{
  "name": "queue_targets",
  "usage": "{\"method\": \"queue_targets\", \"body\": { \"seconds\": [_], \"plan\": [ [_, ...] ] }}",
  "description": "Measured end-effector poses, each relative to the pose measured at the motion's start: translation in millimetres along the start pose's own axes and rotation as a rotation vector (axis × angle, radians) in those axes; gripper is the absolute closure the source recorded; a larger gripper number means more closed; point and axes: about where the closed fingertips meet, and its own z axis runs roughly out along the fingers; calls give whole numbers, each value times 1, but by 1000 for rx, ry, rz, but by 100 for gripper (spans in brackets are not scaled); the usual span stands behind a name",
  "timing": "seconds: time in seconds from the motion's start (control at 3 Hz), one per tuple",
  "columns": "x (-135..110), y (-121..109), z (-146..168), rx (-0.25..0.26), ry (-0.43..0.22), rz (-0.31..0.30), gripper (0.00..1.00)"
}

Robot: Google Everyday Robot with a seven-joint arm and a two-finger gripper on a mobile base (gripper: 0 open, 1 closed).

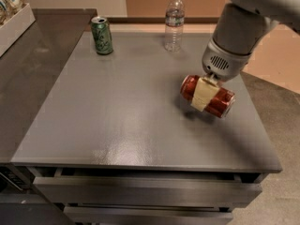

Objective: Pick coke can

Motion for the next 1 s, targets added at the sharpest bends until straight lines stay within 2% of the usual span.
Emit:
{"method": "queue_targets", "body": {
  "seconds": [1.0],
  "plan": [
    [-33,-7,-70,93,-91,-134,100]
  ]
}}
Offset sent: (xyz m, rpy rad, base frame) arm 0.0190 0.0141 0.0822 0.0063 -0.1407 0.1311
